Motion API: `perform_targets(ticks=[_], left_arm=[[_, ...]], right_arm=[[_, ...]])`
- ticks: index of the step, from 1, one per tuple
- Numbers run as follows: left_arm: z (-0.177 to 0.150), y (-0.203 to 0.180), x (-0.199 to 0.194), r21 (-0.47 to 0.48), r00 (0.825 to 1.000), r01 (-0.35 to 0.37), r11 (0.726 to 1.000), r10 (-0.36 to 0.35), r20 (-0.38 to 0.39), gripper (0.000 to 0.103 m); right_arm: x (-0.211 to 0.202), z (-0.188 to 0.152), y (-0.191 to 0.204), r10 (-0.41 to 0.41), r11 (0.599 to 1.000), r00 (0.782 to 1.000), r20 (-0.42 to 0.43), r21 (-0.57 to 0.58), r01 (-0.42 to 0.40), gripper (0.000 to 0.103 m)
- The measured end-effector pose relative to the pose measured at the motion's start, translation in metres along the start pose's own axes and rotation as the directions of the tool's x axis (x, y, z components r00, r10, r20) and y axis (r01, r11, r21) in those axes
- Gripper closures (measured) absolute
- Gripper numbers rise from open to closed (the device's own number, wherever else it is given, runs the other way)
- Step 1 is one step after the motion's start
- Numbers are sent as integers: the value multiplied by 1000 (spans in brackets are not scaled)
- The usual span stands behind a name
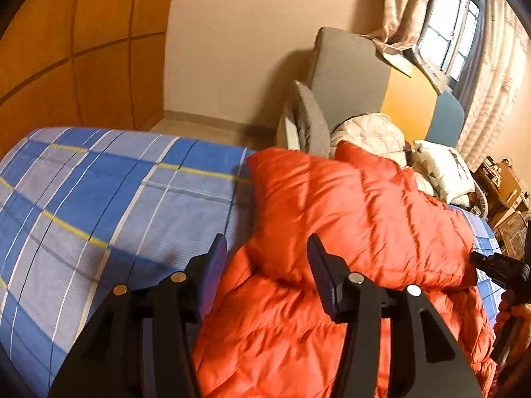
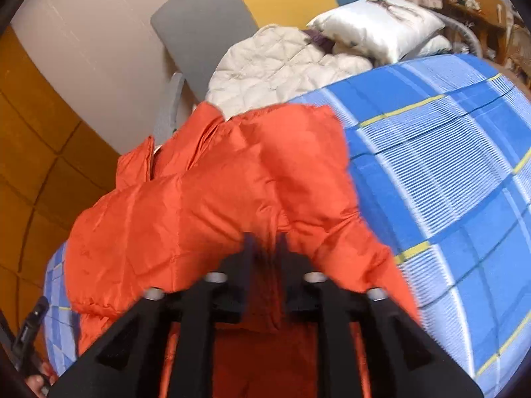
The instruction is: Fold large clothes
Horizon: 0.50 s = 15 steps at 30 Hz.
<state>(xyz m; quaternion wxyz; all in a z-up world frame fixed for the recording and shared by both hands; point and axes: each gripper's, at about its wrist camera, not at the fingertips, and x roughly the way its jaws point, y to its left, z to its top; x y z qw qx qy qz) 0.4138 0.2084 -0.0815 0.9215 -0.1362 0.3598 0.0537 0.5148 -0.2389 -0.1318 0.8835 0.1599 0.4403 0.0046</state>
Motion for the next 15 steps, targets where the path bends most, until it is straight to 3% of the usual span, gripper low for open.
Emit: perform_targets(ticks=[1, 5, 9, 10, 12, 15], left_arm=[[2, -1, 1, 3, 1000, 4, 1000, -4, 2, 53], [18, -16, 12, 37, 1000, 24, 999, -25, 14, 52], [31, -37, 28, 80, 999, 41, 996, -42, 4, 49], [33, -43, 34, 100, 999, 37, 994, -37, 4, 49], [34, -51, 44, 124, 999, 46, 991, -45, -16, 49], [31, -58, 63, 146, 998, 43, 988, -35, -61, 51]], right_arm=[[-9, 1, 2, -15, 1000, 999, 31, -15, 16, 57], [-31, 6, 18, 17, 998, 996, 89, -67, -11, 56], [-24, 4, 55, 69, 986, 996, 62, -158, -58, 56], [-19, 4, 61, 65, 983, 996, 53, -176, -55, 55], [-7, 2, 71, 44, 977, 998, 42, -208, -34, 45], [15, 0, 75, -8, 974, 1000, 8, -227, 10, 44]])
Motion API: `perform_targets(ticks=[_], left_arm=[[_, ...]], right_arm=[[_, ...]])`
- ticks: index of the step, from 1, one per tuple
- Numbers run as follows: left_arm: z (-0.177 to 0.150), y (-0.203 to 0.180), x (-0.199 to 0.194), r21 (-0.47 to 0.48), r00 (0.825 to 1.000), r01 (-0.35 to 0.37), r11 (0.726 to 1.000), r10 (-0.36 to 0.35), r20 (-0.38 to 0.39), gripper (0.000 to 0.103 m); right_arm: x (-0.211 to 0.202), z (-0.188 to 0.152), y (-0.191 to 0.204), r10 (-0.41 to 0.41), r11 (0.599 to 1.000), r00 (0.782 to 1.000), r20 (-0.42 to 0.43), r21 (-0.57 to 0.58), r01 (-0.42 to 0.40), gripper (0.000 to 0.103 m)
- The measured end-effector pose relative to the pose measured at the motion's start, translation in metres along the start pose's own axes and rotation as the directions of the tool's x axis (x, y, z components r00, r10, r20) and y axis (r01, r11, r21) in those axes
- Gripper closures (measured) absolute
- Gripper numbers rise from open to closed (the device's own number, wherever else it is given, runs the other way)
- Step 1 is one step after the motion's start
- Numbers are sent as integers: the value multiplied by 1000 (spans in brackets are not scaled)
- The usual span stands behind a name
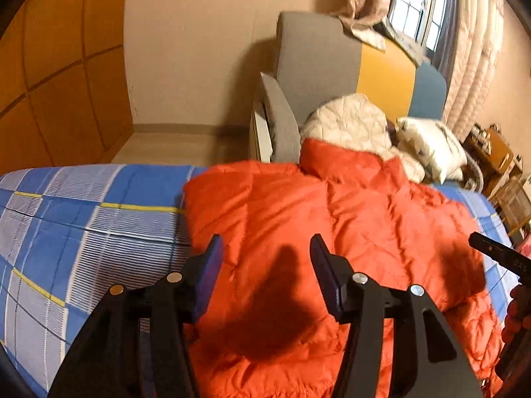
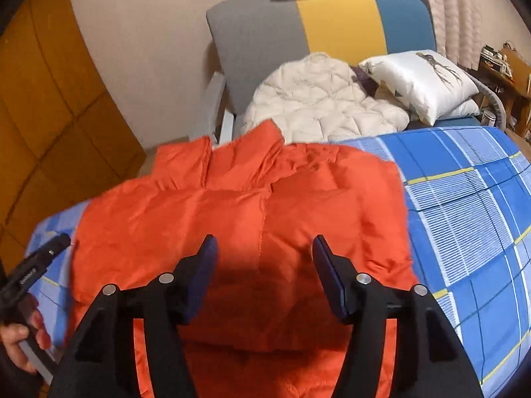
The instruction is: Fold large clothes
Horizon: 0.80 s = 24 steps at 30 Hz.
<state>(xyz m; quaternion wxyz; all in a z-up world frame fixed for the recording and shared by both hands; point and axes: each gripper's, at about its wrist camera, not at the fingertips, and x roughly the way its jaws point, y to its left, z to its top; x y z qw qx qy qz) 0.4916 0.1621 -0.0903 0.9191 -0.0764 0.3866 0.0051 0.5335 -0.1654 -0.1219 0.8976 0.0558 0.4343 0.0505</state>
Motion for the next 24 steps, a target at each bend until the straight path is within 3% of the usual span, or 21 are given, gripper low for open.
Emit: perform_targets(ticks=[4, 17, 21, 24], left_arm=[[-13, 1, 21, -2, 998, -1, 1000, 1, -58, 50], [-36, 7, 46, -44, 994, -18, 999, 14, -107, 48], [-37, 2, 30, -34, 994, -67, 997, 64, -86, 49], [-39, -1, 5, -18, 996, -81, 997, 81, -31, 43]], right_arm=[[17, -7, -7, -30, 1000, 999, -35, -1, 30, 44], [55, -17, -20, -72, 997, 993, -92, 13, 74, 44], [54, -15, -17, -83, 997, 992, -100, 4, 83, 44], [48, -15, -16, -89, 996, 992, -94, 0, 90, 42]])
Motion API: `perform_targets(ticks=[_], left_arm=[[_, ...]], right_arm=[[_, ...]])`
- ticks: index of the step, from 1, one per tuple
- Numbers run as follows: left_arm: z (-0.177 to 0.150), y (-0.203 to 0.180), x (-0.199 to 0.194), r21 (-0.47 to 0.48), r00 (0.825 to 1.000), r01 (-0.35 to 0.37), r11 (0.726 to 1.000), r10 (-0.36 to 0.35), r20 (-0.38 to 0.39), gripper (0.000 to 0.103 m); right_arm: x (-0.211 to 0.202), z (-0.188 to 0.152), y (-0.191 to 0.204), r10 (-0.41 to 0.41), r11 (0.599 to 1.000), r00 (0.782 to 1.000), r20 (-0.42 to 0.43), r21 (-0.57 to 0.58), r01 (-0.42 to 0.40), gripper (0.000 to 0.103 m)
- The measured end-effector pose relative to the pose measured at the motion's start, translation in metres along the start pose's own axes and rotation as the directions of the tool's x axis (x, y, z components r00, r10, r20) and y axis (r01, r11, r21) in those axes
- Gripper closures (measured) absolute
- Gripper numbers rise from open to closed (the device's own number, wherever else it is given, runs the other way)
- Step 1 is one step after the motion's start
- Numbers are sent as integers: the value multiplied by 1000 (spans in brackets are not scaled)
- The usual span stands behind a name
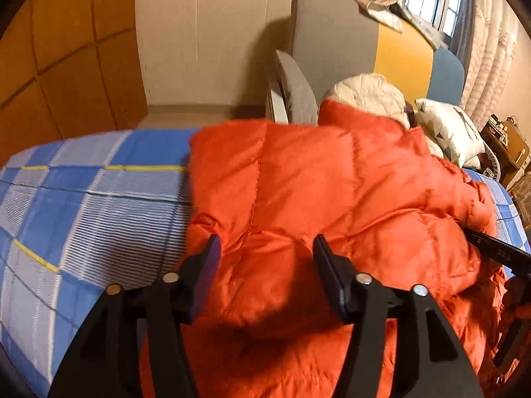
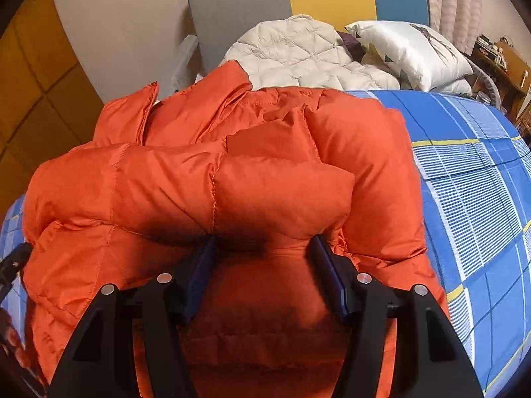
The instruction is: Fold large clothes
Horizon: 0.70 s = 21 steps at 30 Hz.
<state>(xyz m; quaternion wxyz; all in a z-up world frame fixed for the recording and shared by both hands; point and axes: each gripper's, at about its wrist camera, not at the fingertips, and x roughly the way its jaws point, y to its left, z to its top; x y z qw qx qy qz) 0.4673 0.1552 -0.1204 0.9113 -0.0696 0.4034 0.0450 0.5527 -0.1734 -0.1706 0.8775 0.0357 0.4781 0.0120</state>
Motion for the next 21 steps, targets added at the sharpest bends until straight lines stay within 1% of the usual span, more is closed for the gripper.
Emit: perform_targets(ticks=[2, 3, 5, 9, 11, 16, 17, 21], left_arm=[[-1, 0, -16, 11, 1000, -2, 1000, 2, 27, 42], [-1, -1, -24, 13, 999, 0, 1000, 0, 41, 40], [-3, 0, -40, 9, 998, 15, 1000, -16, 65, 38], [-8, 3, -69, 10, 994, 27, 1000, -28, 102, 32], [-14, 4, -84, 15, 992, 28, 999, -30, 122, 32], [-34, 7, -114, 22, 990, 36, 999, -38, 136, 31], [-38, 8, -120, 18, 990, 40, 999, -42, 137, 31], [-56, 11, -135, 7, 990, 53, 999, -53, 134, 30]], right_arm=[[-7, -2, 1, 1, 1000, 1000, 10, 6, -1, 35], [-11, -4, 1, 0, 1000, 1000, 15, 7, 0, 34], [-18, -7, 2, -2, 1000, 1000, 21, 10, 1, 28], [-34, -17, 1, 11, 999, 999, 31, 30, -12, 26], [-44, -24, -2, 22, 999, 999, 31, 42, -23, 20], [-67, -48, -6, 43, 997, 999, 6, 61, -43, 20], [-73, -56, -10, 54, 996, 999, -5, 72, -54, 20], [-93, -85, -20, 56, 994, 998, -21, 93, -54, 20]])
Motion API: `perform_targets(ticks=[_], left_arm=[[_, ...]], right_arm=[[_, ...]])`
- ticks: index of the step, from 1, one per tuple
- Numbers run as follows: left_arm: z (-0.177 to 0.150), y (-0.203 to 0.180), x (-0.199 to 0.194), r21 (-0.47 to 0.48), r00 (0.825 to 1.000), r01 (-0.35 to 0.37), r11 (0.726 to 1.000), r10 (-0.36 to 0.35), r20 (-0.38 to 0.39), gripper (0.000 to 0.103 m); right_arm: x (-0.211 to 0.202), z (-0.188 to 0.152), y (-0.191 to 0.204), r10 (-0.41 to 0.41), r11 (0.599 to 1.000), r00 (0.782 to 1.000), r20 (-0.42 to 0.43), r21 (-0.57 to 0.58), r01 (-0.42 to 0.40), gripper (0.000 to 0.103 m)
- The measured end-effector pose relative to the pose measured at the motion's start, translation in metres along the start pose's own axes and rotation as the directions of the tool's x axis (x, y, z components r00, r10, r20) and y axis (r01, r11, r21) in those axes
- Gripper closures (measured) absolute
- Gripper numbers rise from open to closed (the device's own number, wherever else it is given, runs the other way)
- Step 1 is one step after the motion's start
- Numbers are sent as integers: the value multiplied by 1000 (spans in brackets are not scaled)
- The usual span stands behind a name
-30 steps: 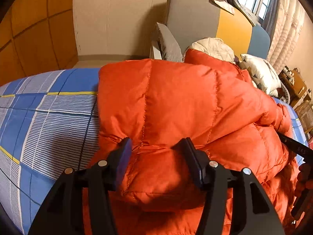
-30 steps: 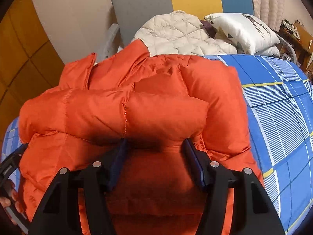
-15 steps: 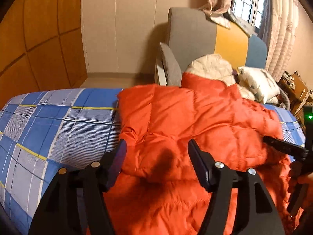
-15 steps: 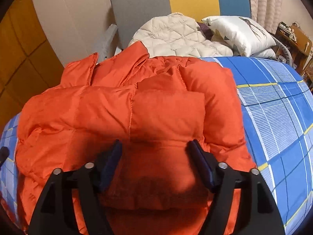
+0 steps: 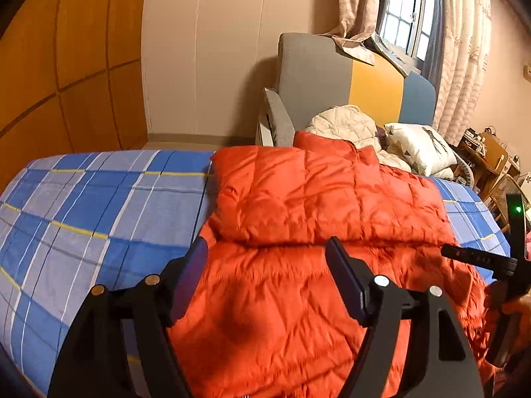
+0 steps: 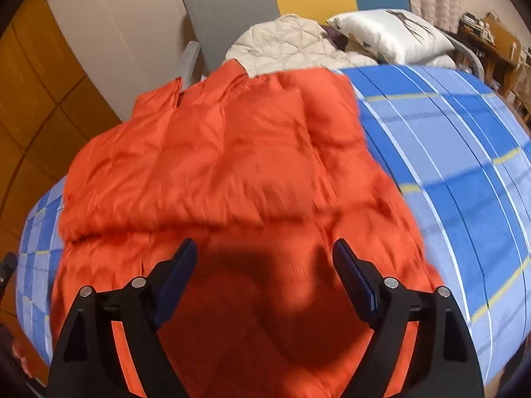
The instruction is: Fold large clothes
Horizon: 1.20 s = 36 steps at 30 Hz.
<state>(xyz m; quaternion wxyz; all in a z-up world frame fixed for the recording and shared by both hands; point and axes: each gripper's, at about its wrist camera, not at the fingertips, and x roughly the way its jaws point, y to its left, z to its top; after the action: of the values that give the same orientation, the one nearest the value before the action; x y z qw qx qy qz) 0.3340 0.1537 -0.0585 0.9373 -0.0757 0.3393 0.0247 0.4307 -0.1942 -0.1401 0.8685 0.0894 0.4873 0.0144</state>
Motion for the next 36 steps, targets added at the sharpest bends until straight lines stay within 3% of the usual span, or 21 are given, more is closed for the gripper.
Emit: perform_targets(ticks=[11, 15, 17, 22, 29, 36], left_arm=[[-46, 13, -34, -12, 999, 11, 1000, -11, -32, 26], [-61, 31, -49, -29, 999, 20, 999, -21, -28, 24], [-69, 43, -54, -35, 999, 15, 999, -16, -34, 24], [-93, 78, -60, -81, 997, 24, 996, -29, -67, 25], [-132, 117, -63, -180, 989, 55, 982, -79, -129, 27], [-150, 113, -48, -206, 959, 132, 970, -177, -220, 34]], right_arm=[[-52, -58, -26, -11, 1000, 1000, 20, 25, 10, 20], [-75, -75, -42, -46, 999, 998, 46, 11, 45, 19], [-89, -83, -55, -73, 997, 995, 67, 20, 71, 12], [-102, -102, -92, -98, 992, 993, 67, 83, 92, 12], [-92, -132, -133, -36, 981, 999, 21, 191, 31, 12], [-83, -147, -136, 73, 974, 997, 19, 216, -75, 12]])
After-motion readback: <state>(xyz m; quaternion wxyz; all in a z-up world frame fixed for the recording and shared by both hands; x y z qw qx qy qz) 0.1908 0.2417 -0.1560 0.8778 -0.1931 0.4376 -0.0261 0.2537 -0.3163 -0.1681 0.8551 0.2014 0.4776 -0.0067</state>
